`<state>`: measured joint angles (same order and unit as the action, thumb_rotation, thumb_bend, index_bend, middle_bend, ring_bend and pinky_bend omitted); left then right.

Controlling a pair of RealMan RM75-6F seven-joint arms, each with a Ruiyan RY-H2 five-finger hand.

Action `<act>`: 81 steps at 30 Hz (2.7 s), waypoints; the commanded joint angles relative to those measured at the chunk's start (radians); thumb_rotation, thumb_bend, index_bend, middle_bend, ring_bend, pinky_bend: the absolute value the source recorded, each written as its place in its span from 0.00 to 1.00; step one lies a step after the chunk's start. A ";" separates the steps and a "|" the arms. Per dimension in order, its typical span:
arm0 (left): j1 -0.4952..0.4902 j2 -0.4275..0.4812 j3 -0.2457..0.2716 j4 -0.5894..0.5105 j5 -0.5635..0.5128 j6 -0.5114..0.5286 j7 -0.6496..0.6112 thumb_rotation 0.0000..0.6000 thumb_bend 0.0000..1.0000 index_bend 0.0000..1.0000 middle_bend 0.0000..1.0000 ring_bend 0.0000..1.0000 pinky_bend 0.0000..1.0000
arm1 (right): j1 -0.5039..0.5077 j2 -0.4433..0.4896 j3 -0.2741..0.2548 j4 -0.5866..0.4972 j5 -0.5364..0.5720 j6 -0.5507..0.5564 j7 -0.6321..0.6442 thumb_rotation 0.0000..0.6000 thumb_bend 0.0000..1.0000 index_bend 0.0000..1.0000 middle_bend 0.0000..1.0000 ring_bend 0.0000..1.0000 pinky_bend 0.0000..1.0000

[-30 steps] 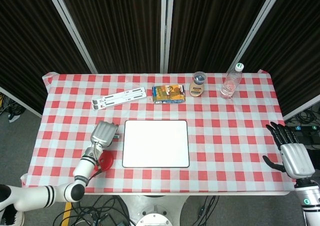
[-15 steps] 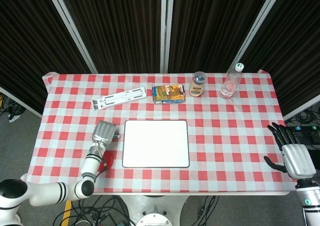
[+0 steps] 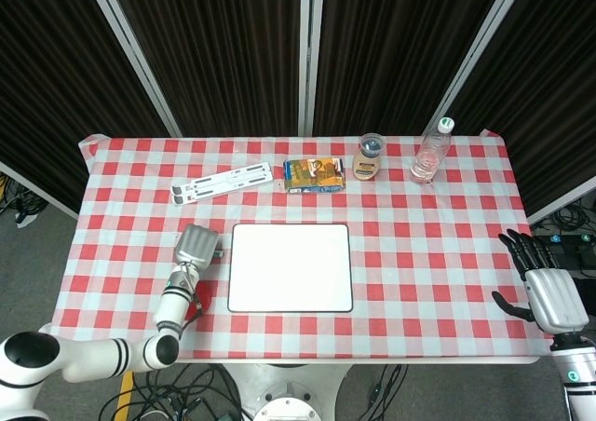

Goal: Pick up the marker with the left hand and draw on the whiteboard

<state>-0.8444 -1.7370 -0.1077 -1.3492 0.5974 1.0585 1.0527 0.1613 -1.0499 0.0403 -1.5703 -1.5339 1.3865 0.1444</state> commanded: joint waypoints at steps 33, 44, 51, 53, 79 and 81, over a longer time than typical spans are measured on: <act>0.056 0.063 -0.121 -0.146 0.573 -0.124 -0.954 1.00 0.38 0.59 0.60 0.72 0.91 | 0.017 -0.001 -0.002 -0.019 -0.006 -0.029 -0.018 1.00 0.17 0.00 0.03 0.00 0.00; 0.021 -0.053 -0.066 0.122 0.726 -0.153 -1.131 1.00 0.38 0.59 0.60 0.72 0.90 | 0.016 0.005 -0.002 -0.029 0.006 -0.034 -0.027 1.00 0.17 0.00 0.03 0.00 0.00; 0.025 -0.071 -0.055 0.208 0.754 -0.146 -1.195 1.00 0.38 0.59 0.60 0.72 0.89 | 0.023 0.004 0.000 -0.036 0.007 -0.042 -0.038 1.00 0.17 0.00 0.03 0.00 0.00; 0.022 -0.076 -0.053 0.227 0.760 -0.150 -1.208 1.00 0.38 0.59 0.60 0.72 0.89 | 0.024 0.003 0.000 -0.038 0.008 -0.043 -0.041 1.00 0.17 0.00 0.03 0.00 0.00; -0.068 -0.152 -0.091 0.278 0.795 -0.173 -1.169 1.00 0.38 0.59 0.60 0.72 0.89 | 0.005 0.024 -0.002 -0.042 0.030 -0.032 -0.040 1.00 0.17 0.00 0.03 0.00 0.00; -0.053 -0.124 -0.085 0.239 0.791 -0.164 -1.152 1.00 0.38 0.59 0.60 0.72 0.89 | 0.008 0.021 -0.001 -0.037 0.029 -0.037 -0.037 1.00 0.17 0.00 0.03 0.00 0.00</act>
<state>-0.9112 -1.8904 -0.1956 -1.0734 1.3923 0.8820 -0.1201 0.1690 -1.0286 0.0388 -1.6085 -1.5049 1.3506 0.1068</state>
